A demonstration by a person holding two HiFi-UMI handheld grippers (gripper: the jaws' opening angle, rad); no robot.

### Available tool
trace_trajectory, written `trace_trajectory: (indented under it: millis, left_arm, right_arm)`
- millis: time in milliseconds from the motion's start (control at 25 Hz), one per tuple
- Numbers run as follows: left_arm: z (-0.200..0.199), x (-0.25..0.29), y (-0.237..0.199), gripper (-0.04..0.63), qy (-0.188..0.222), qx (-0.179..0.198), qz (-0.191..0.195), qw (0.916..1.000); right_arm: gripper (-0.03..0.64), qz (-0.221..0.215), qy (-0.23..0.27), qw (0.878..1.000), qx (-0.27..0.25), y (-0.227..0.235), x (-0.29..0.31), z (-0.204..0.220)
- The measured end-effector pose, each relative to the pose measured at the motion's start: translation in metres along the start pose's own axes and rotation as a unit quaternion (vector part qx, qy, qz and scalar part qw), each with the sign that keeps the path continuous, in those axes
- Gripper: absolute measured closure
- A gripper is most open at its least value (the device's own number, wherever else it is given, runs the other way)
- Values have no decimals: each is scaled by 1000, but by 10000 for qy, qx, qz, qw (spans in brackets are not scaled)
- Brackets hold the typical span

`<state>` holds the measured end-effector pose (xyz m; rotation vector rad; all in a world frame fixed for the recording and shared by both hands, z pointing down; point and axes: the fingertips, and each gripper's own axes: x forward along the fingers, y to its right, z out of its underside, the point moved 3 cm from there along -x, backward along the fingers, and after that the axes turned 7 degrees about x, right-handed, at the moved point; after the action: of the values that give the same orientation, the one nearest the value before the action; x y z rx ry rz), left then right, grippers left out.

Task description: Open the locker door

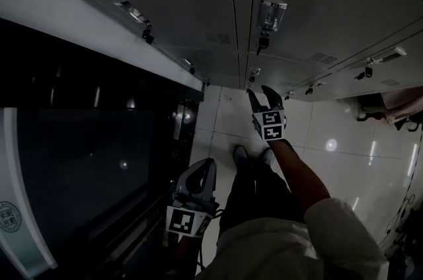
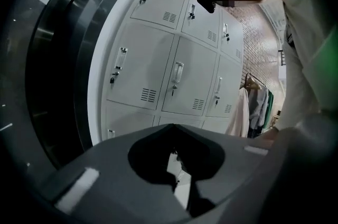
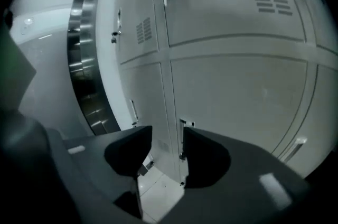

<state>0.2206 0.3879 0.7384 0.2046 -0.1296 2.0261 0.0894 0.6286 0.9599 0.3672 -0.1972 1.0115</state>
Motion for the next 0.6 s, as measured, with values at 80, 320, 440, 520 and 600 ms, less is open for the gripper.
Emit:
trace_trajectory:
  millis: [80,320,440,520,600]
  left_arm:
    - [24,2,-5,560,-31,-63,-85,9999]
    - [67,8,-16,560,235,-223,-230,9992]
    - [89,4,-15,560,-105,-219,-143,9996]
    - [96,3,-16,560,-90,-268,-168,9995]
    - [103,1,-16,560,-88,-314,-183,9993]
  right_arm:
    - [434,64,-151,9999,13,9,28,19]
    - [420,192,-424,9989,57,28,83,50]
    - [414,192,-499,9985,83,33,102,58]
    - [414,221,-530,9983,98,34,113,61]
    - [414,253,-553,9980,181,34,123,62]
